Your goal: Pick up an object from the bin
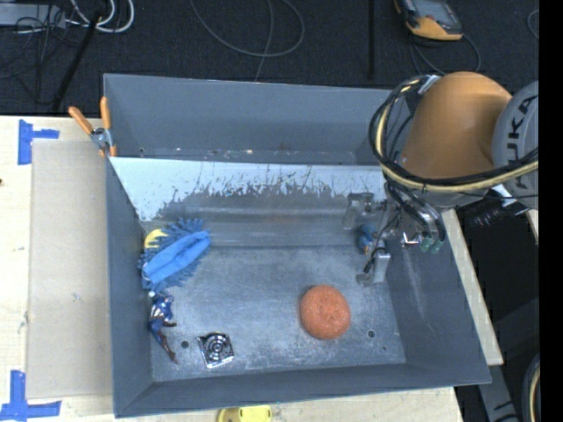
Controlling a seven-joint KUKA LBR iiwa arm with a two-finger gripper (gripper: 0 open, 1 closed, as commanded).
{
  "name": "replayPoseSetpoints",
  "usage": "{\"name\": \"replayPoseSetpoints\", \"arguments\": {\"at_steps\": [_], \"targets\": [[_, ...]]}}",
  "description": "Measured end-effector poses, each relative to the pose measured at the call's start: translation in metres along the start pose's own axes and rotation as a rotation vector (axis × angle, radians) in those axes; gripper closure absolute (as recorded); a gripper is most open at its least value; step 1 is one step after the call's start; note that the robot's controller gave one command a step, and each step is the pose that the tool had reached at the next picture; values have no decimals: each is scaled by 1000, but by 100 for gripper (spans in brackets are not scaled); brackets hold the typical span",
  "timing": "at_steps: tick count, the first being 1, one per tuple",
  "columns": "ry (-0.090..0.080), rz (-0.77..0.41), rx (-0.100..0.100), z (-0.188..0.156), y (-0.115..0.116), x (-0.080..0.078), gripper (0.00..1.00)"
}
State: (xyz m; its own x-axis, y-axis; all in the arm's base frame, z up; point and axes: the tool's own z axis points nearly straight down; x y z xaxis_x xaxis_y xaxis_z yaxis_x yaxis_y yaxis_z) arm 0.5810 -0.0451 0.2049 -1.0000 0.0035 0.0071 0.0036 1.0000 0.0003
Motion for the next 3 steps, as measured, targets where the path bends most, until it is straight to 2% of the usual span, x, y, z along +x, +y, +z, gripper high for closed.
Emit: {"name": "replayPoseSetpoints", "arguments": {"at_steps": [1,2,3], "targets": [[-7,-1,0,-5,0,-1,0],[-12,-70,1,43,2,15,0],[-5,5,-1,78,-4,53,0]]}}
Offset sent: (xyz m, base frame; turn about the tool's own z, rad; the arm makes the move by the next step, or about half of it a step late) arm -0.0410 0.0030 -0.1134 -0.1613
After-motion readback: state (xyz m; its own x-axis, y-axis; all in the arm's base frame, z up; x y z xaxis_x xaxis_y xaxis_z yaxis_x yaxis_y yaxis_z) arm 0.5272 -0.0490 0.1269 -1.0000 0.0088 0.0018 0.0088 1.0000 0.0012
